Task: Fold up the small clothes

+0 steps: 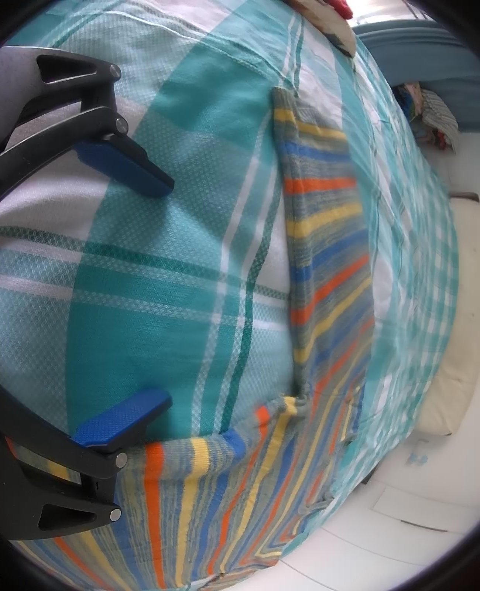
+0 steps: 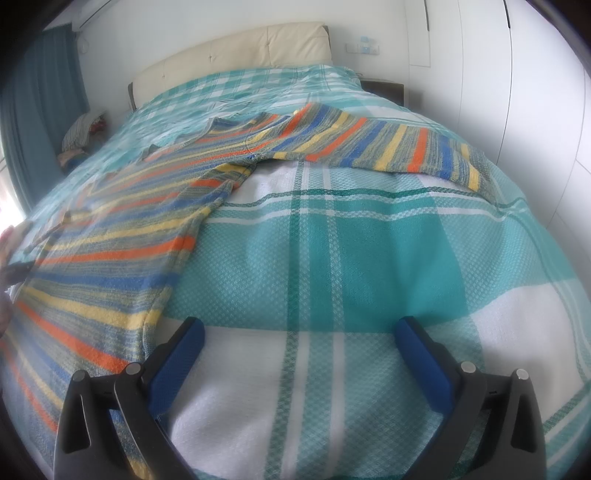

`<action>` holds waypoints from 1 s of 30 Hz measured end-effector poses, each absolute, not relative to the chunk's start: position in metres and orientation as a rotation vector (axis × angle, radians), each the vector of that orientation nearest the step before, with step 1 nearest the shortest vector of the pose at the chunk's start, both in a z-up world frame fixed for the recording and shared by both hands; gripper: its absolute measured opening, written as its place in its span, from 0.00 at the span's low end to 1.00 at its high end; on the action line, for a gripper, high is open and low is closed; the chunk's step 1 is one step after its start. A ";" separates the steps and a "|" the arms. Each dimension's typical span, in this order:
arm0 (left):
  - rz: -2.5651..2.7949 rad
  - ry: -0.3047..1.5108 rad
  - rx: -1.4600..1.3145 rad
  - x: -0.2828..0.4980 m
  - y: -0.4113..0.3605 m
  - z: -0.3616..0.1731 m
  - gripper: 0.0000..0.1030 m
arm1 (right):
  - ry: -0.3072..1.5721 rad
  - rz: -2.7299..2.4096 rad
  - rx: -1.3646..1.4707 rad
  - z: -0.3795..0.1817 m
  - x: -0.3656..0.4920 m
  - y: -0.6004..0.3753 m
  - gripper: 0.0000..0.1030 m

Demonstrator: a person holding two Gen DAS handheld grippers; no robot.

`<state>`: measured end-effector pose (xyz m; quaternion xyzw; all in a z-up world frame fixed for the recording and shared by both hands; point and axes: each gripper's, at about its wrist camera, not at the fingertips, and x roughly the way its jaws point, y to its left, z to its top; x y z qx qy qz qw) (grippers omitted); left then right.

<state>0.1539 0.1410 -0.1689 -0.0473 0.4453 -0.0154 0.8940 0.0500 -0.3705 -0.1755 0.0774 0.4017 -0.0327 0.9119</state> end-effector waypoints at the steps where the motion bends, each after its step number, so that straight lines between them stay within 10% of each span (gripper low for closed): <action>1: -0.031 0.924 -0.097 0.154 0.141 -0.169 0.99 | 0.828 -0.067 0.159 -0.176 0.050 -0.371 0.99; 30: -0.027 0.923 -0.090 0.154 0.140 -0.170 1.00 | 0.828 -0.068 0.158 -0.175 0.050 -0.371 0.99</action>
